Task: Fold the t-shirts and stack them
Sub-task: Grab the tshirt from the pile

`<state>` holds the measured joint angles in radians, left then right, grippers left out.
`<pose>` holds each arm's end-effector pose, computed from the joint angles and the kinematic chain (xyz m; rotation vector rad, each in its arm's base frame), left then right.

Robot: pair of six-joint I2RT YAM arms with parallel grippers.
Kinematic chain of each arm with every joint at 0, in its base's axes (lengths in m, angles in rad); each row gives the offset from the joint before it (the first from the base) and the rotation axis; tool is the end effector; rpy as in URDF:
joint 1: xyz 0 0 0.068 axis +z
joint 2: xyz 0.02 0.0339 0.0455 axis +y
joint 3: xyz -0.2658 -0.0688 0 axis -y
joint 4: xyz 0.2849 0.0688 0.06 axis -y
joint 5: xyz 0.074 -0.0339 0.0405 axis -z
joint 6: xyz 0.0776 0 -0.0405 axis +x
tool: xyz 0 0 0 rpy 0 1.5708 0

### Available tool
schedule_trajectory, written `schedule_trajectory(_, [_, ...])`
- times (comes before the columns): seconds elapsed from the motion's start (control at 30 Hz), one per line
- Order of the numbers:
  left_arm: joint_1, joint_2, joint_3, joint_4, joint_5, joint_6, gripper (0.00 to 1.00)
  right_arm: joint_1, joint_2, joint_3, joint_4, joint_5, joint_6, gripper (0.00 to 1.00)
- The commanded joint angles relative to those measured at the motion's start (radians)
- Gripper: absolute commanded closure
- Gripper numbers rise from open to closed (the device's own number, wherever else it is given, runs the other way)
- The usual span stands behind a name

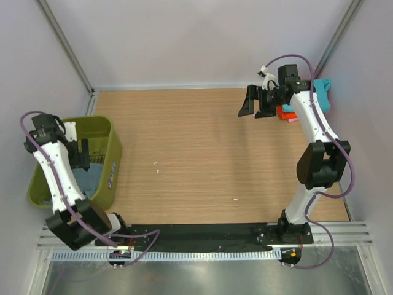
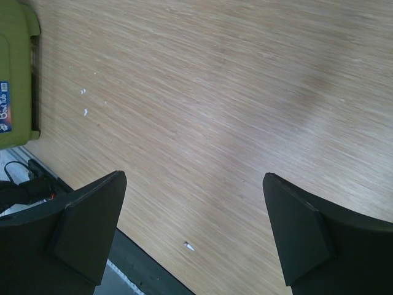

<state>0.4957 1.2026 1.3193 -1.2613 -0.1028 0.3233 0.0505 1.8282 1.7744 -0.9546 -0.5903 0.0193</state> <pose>0.2274 0.1320 0.3166 -0.2690 2.7547 0.3691 0.4465 0.0658 0.2980 -0.2581 2.4917 0.7834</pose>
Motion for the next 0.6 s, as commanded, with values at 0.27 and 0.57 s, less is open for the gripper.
schedule_trajectory(0.27, [0.112,0.296,0.052,-0.046,0.180,-0.001,0.22,-0.001,0.028,0.111,0.007,-0.075,-0.055,0.00])
schedule_trajectory(0.57, [0.119,0.272,-0.081,0.016,0.037,0.017,0.26,-0.001,0.037,0.151,0.013,-0.085,-0.068,0.00])
